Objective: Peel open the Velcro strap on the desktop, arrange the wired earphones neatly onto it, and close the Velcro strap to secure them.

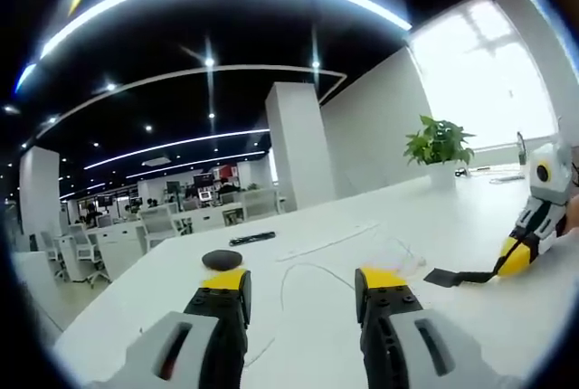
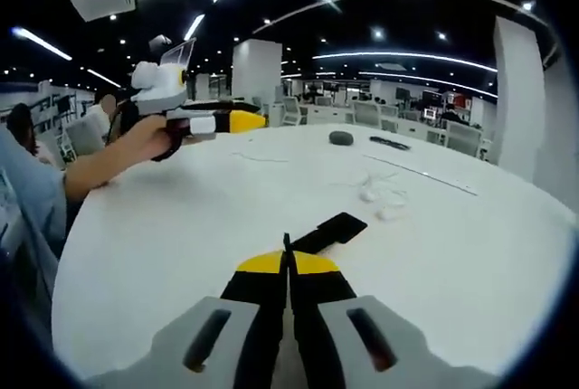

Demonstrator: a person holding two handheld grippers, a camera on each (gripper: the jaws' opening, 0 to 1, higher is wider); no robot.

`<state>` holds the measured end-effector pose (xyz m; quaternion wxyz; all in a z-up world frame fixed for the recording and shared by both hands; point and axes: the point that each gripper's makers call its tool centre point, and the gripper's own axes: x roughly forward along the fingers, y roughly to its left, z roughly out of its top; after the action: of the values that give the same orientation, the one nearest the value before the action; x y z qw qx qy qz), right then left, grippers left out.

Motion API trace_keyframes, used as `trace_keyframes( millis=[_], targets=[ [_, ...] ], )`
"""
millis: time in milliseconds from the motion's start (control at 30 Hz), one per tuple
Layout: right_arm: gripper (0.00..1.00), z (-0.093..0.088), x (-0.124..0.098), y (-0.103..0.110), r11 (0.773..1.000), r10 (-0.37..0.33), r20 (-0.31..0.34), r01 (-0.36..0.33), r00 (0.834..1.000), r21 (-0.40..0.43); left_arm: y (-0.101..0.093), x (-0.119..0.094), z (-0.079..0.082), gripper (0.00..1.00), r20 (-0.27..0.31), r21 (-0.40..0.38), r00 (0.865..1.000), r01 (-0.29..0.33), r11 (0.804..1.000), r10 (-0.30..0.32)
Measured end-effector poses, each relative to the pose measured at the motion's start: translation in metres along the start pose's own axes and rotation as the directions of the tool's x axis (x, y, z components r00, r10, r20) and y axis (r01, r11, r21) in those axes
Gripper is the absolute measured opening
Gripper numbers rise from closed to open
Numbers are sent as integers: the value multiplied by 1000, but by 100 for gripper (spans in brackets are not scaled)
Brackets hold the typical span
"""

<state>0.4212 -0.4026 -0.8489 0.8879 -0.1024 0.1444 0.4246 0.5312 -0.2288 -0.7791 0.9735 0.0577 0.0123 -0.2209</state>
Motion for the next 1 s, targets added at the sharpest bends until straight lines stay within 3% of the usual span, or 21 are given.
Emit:
trace_keyframes(
  millis=[67,167,300,567,833,1000],
  targets=[
    [2,1,-5,8,1000,9,9,-9,1000,28,-1,1,-1,49,-3,3,1000,1,1000,-1],
    [3,0,-10,9,996,-42,1,42,999,-75,-2,2,-2,49,-5,5,1000,3,1000,-3],
    [3,3,-16,-2,997,-82,22,82,996,-1,-4,3,-3,49,-9,11,1000,5,1000,-5],
    [7,14,-20,-9,992,-110,37,108,993,64,-2,6,-5,49,-17,12,1000,3,1000,-3],
    [8,26,-37,-6,990,-133,63,130,989,52,-5,5,-5,49,-13,15,1000,8,1000,-7],
    [8,35,-37,-3,992,-128,70,125,989,33,-6,4,-7,49,-23,21,1000,12,1000,-11]
  ],
)
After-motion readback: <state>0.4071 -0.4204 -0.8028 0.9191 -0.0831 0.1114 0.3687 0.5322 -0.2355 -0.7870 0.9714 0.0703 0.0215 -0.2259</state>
